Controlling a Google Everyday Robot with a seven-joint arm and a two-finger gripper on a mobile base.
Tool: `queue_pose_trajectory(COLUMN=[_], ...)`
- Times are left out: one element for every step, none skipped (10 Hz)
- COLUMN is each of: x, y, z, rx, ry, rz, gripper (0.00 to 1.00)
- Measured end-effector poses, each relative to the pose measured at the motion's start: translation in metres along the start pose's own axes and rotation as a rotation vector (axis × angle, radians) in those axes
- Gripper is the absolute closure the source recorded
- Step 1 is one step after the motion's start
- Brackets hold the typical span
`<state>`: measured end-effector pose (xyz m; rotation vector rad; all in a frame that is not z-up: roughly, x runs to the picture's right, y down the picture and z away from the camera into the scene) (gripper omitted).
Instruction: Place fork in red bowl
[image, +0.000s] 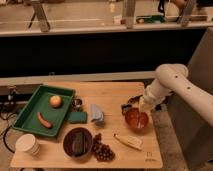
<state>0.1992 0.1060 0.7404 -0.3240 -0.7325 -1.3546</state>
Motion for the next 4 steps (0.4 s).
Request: queue_pose_trajectory(x=[0.0003, 0.0001, -0.0002, -0.0005], y=[0.0005, 0.0011, 0.0025, 0.004], z=[-0.0006, -0.0008, -0.0013, -0.002], rx=[0.0, 0.0, -0.001, -0.002], ry=[0.0, -0.002, -0.004, -0.007], rz=[-0.001, -0.002, -0.003, -0.004], gripper=[0.59, 0.59, 0.6, 0.67])
